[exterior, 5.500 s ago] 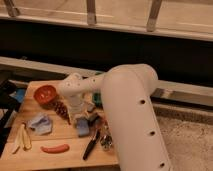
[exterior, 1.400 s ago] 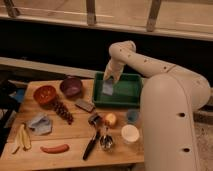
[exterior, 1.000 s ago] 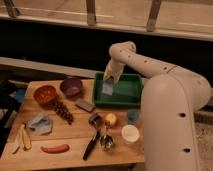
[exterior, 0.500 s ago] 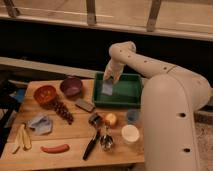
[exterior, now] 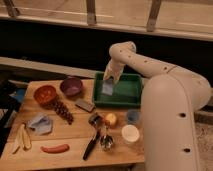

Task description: Place sponge in tray

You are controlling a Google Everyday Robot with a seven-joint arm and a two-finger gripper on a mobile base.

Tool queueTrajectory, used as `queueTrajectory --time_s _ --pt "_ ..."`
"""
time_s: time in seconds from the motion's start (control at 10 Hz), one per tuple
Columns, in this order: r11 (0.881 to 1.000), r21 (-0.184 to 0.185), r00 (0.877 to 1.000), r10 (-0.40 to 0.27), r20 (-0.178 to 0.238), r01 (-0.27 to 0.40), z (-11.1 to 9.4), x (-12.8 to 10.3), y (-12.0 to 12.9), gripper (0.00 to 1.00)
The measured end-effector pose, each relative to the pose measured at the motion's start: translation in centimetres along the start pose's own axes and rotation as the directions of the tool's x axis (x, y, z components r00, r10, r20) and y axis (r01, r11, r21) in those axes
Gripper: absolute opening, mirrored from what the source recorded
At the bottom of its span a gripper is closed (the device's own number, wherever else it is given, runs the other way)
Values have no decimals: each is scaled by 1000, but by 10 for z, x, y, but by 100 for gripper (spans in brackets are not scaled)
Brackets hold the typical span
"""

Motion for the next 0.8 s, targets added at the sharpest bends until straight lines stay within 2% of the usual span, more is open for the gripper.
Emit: queueTrajectory --time_s 0.6,0.8 --pt "1000 0 1000 0 0 0 0 0 0 75" --pt "1000 0 1000 0 0 0 0 0 0 80"
